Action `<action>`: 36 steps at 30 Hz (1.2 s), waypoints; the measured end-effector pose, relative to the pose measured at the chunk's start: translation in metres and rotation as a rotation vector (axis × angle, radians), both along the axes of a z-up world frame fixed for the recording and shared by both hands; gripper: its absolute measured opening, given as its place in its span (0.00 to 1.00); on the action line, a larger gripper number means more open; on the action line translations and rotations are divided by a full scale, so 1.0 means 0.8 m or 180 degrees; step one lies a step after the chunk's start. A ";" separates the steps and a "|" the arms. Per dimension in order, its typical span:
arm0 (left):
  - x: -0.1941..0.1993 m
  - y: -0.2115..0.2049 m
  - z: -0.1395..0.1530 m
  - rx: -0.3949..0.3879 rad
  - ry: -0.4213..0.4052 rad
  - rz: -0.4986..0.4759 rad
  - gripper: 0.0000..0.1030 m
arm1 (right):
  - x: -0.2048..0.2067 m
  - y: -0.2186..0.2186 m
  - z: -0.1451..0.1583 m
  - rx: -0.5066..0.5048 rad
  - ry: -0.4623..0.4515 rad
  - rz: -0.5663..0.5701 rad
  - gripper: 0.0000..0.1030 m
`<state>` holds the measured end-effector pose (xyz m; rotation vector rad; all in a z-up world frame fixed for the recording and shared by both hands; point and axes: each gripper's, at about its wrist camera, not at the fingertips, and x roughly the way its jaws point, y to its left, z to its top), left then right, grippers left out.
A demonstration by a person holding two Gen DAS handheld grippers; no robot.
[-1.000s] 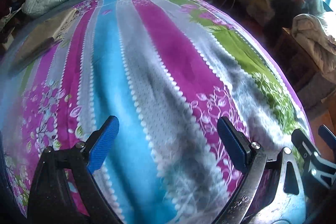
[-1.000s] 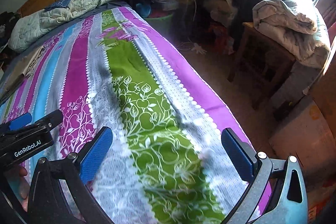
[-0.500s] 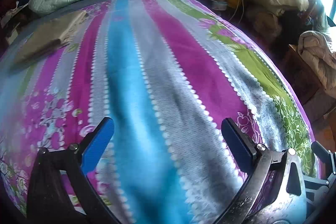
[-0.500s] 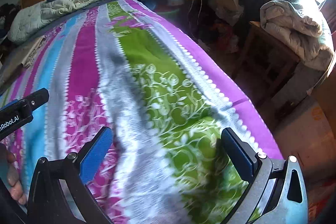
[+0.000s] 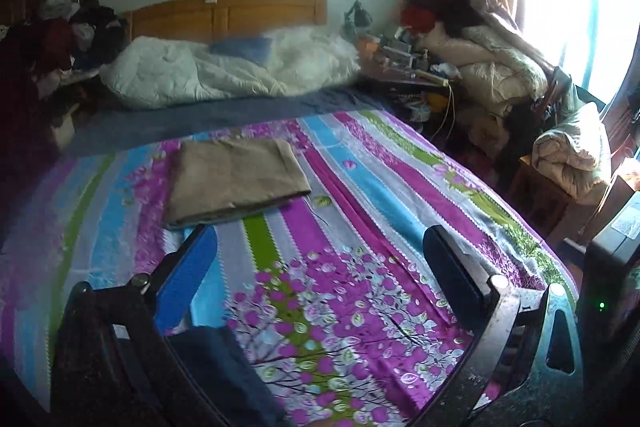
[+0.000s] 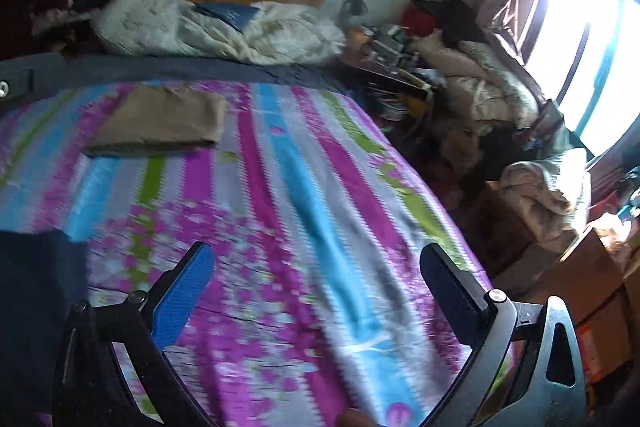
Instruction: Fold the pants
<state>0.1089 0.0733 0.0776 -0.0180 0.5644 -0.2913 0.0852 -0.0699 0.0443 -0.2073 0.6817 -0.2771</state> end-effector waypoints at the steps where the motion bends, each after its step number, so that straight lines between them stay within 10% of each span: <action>1: -0.005 0.021 0.019 -0.0022 -0.0084 0.0061 1.00 | -0.003 0.019 0.021 0.0006 -0.0098 -0.0045 1.00; 8: -0.016 0.093 0.110 -0.0468 0.0135 -0.0396 1.00 | -0.049 0.092 0.188 -0.0361 -0.0922 -0.0577 1.00; 12: -0.037 0.096 0.147 -0.0716 -0.0355 -0.0887 1.00 | -0.059 0.105 0.240 -0.0069 -0.0972 -0.0672 1.00; 17: -0.009 0.105 0.147 -0.1362 -0.0136 -0.1211 1.00 | -0.078 0.112 0.254 -0.0122 -0.1132 -0.0881 1.00; 30: -0.003 0.061 0.132 -0.0997 -0.0298 -0.0943 1.00 | -0.074 0.091 0.230 -0.0050 -0.1068 -0.0736 1.00; 36: -0.039 0.086 0.152 -0.0754 -0.0811 -0.0717 1.00 | -0.093 0.085 0.222 -0.0181 -0.1284 -0.0670 1.00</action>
